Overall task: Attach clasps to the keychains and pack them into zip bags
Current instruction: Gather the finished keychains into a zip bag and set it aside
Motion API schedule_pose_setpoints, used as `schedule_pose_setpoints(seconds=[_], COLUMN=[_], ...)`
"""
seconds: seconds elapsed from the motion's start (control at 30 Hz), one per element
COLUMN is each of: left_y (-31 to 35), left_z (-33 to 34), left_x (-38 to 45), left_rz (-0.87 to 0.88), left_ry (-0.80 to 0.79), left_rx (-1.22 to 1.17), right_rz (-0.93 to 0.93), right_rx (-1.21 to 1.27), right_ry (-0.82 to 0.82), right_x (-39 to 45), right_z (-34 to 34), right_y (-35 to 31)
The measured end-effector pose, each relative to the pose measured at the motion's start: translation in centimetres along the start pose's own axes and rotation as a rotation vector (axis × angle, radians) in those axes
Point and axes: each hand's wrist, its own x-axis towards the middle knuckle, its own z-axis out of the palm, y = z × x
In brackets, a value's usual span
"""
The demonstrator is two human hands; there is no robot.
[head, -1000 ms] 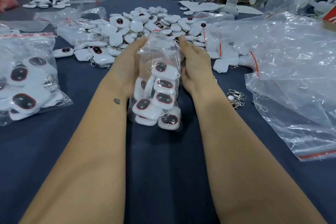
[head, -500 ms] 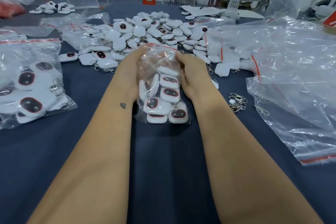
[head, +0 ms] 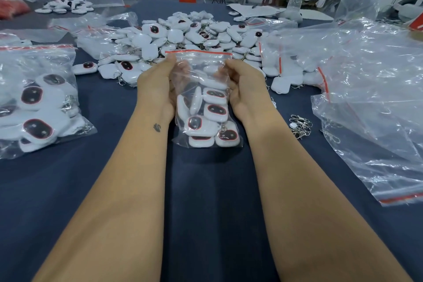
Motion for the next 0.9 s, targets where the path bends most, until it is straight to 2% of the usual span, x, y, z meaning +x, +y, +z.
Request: schedule_pose_setpoints(seconds=[0.13,0.4,0.63,0.9], left_y=[-0.1,0.0,0.0,0.1], left_z=[0.0,0.4,0.4,0.6], left_x=[0.0,-0.4,-0.6,-1.0], left_rz=[-0.039,0.004,0.029,0.007], left_ry=[0.012,0.086,0.055,0.021], left_rx=[-0.035,-0.079,-0.052,-0.045], right_rz=[-0.035,-0.129,-0.102,-0.132], right_rx=[-0.017,-0.064,-0.133,-0.125], right_ry=[0.022,0.053,0.000,0.039], right_x=[-0.1,-0.2,-0.1,-0.3], right_z=[-0.1,0.0,0.2,0.2], right_y=[0.0,0.4,0.6,0.4])
